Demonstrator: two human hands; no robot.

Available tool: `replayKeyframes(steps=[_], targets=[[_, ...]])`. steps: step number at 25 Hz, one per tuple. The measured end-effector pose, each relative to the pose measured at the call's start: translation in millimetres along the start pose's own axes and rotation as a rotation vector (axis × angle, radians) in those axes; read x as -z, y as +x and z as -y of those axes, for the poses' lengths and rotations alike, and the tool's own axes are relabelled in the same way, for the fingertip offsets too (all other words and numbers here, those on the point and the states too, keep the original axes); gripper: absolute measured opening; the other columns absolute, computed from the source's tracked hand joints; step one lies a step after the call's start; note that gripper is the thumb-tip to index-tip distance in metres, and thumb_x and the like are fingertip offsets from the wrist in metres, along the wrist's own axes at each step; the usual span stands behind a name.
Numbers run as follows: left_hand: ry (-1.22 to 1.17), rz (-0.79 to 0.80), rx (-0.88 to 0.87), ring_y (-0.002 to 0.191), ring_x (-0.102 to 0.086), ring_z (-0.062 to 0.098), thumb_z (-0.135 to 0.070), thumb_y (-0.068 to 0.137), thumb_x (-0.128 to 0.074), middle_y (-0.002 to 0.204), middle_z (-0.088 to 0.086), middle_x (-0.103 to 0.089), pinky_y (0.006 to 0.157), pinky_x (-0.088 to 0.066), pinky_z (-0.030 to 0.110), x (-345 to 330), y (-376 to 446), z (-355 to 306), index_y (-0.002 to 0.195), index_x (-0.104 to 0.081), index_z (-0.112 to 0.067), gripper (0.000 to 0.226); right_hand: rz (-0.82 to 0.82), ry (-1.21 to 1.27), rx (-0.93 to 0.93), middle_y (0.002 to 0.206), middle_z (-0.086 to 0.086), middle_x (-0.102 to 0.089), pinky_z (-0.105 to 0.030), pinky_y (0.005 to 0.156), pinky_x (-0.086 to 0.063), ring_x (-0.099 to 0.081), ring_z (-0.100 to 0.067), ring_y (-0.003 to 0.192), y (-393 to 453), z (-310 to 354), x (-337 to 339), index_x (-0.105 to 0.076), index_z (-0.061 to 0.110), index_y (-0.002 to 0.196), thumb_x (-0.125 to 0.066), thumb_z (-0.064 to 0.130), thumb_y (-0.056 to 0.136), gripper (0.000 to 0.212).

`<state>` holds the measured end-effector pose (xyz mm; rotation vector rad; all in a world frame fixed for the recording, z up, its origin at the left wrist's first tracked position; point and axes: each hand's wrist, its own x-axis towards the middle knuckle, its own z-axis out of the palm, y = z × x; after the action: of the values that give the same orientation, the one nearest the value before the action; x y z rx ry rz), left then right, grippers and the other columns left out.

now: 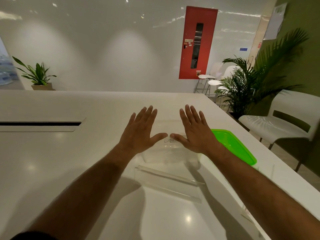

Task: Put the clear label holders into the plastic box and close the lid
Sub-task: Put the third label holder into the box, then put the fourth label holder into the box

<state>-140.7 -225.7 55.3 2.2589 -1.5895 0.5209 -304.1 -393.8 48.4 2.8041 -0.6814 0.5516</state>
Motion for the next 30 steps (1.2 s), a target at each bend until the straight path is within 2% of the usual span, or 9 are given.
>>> replayKeyframes(steps=[7, 10, 13, 16, 18, 21, 24, 26, 30], targets=[[-0.023, 0.016, -0.022, 0.154, -0.001, 0.022, -0.079, 0.084, -0.026, 0.167, 0.003, -0.001, 0.123, -0.011, 0.050, 1, -36, -8, 0.158, -0.008, -0.019, 0.097, 0.004, 0.063, -0.002, 0.164, -0.012, 0.019, -0.051, 0.123, 0.002, 0.020, -0.026, 0.151, -37, 19, 14, 0.011, 0.015, 0.156, -0.018, 0.078, 0.087, 0.098], [-0.072, -0.005, -0.053, 0.150, -0.022, 0.025, -0.078, 0.085, -0.031, 0.164, 0.006, -0.022, 0.120, -0.025, 0.047, -2, -52, -10, 0.155, -0.023, -0.019, 0.093, 0.019, 0.128, -0.005, 0.165, -0.011, 0.015, -0.048, 0.124, 0.002, 0.017, -0.024, 0.152, -53, 28, 18, 0.007, 0.015, 0.157, -0.020, 0.077, 0.087, 0.097], [-0.159, -0.033, -0.111, 0.130, -0.047, 0.020, -0.077, 0.085, -0.038, 0.146, 0.001, -0.050, 0.104, -0.046, 0.043, -8, -69, -8, 0.142, -0.044, -0.022, 0.079, -0.002, 0.287, 0.000, 0.166, -0.010, -0.013, -0.042, 0.124, -0.012, -0.009, -0.025, 0.153, -75, 38, 21, -0.013, 0.015, 0.157, -0.037, 0.071, 0.090, 0.091], [-0.252, 0.006, -0.181, 0.117, -0.050, 0.010, -0.076, 0.085, -0.046, 0.128, -0.009, -0.058, 0.097, -0.048, 0.033, -11, -84, -3, 0.127, -0.055, -0.029, 0.064, 0.028, 0.356, -0.034, 0.146, 0.001, -0.050, -0.034, 0.101, -0.043, -0.049, -0.020, 0.131, -99, 47, 19, -0.039, 0.023, 0.147, -0.052, 0.071, 0.083, 0.081], [-0.256, 0.001, -0.210, 0.110, -0.051, 0.006, -0.073, 0.084, -0.053, 0.119, -0.013, -0.060, 0.094, -0.046, 0.030, -13, -92, 2, 0.117, -0.060, -0.031, 0.054, 0.124, 0.359, -0.069, 0.129, 0.010, -0.063, -0.029, 0.089, -0.048, -0.061, -0.014, 0.113, -111, 51, 17, -0.052, 0.030, 0.134, -0.056, 0.077, 0.075, 0.076], [-0.280, 0.124, -0.174, 0.119, -0.047, 0.004, -0.076, 0.079, -0.055, 0.125, -0.018, -0.056, 0.100, -0.039, 0.026, -14, -100, 6, 0.120, -0.058, -0.036, 0.056, 0.254, 0.347, -0.059, 0.113, 0.014, -0.068, -0.029, 0.082, -0.050, -0.064, -0.013, 0.101, -119, 51, 13, -0.059, 0.034, 0.121, -0.061, 0.079, 0.063, 0.074], [-0.286, 0.297, -0.126, 0.122, -0.043, 0.002, -0.078, 0.072, -0.059, 0.136, -0.020, -0.050, 0.101, -0.034, 0.023, -17, -107, 6, 0.128, -0.050, -0.042, 0.067, 0.307, 0.345, -0.050, 0.095, 0.014, -0.068, -0.026, 0.070, -0.046, -0.065, -0.014, 0.090, -123, 50, 7, -0.064, 0.032, 0.109, -0.070, 0.066, 0.063, 0.058], [-0.298, 0.329, -0.087, 0.115, -0.042, 0.000, -0.075, 0.069, -0.065, 0.138, -0.020, -0.049, 0.098, -0.034, 0.022, -19, -111, 5, 0.132, -0.047, -0.044, 0.072, 0.306, 0.336, -0.055, 0.082, 0.015, -0.064, -0.025, 0.064, -0.043, -0.063, -0.013, 0.080, -123, 50, 5, -0.066, 0.028, 0.099, -0.071, 0.062, 0.064, 0.049], [-0.264, 0.315, -0.101, 0.113, -0.042, 0.000, -0.070, 0.069, -0.069, 0.138, -0.017, -0.051, 0.097, -0.031, 0.020, -21, -114, 1, 0.136, -0.044, -0.044, 0.077, 0.291, 0.310, -0.058, 0.079, 0.007, -0.069, -0.029, 0.065, -0.051, -0.062, -0.016, 0.074, -122, 51, 6, -0.066, 0.022, 0.089, -0.069, 0.061, 0.066, 0.046]])
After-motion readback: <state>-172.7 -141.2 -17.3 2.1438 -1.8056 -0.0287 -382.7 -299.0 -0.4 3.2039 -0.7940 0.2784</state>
